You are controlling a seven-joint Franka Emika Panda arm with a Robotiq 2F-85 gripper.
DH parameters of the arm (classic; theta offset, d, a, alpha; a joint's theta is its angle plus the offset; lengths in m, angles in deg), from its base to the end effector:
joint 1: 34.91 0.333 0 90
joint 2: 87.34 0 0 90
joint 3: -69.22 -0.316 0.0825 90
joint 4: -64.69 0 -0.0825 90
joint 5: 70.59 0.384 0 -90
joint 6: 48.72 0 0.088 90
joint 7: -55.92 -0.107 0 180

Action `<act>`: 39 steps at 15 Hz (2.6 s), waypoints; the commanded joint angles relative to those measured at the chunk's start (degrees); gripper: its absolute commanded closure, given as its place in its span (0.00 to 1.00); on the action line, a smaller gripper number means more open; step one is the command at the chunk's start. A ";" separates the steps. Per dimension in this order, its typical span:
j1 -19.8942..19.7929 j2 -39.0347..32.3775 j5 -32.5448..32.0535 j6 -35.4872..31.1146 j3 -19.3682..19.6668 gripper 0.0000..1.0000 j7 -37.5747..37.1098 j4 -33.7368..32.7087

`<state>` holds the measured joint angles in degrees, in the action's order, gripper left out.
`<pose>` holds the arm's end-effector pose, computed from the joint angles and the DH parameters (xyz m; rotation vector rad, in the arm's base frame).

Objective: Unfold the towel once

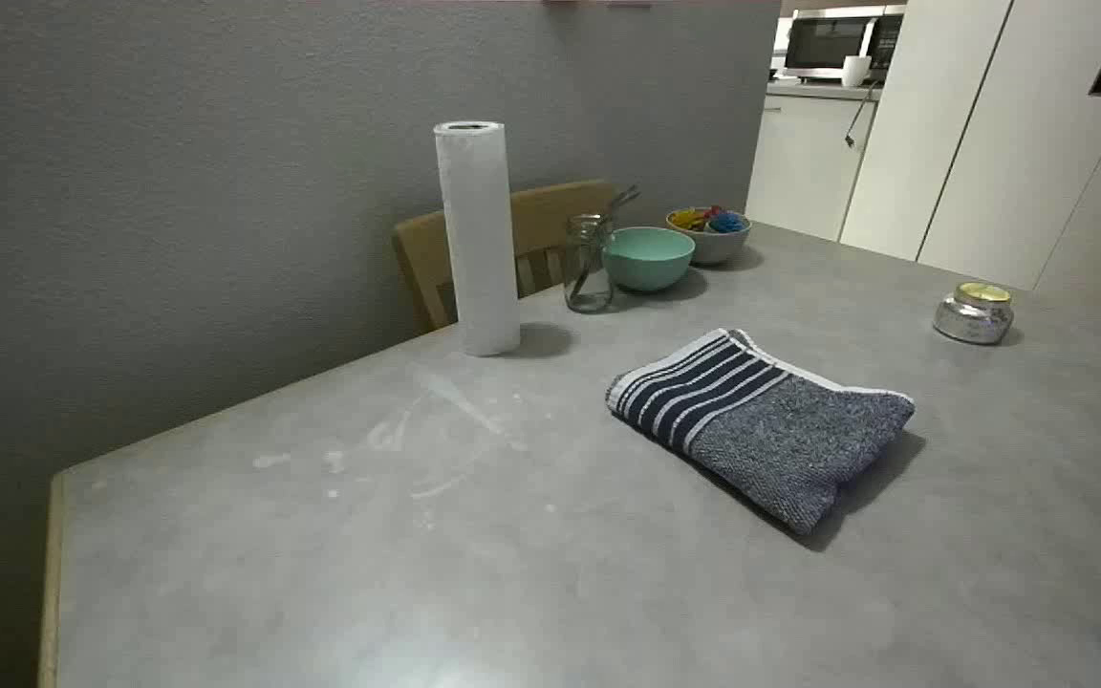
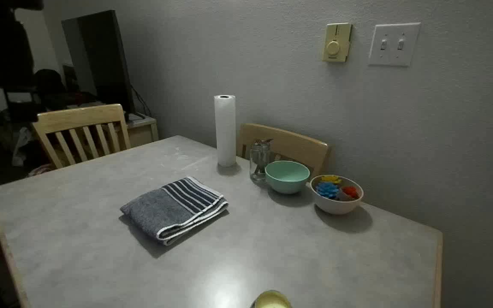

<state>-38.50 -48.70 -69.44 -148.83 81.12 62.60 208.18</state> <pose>0.3271 -0.0947 0.4941 -2.9733 0.1601 0.0997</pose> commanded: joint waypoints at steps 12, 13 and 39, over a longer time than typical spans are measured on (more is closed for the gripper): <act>0.48 -5.55 1.84 -2.34 0.72 0.00 4.53 -1.39; 1.14 -8.36 2.51 -3.12 1.08 0.00 6.13 -1.98; 2.02 -42.82 16.86 -17.67 -5.56 0.00 -4.50 -8.39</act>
<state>-34.84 -91.67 -52.38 -166.58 77.17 58.21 199.80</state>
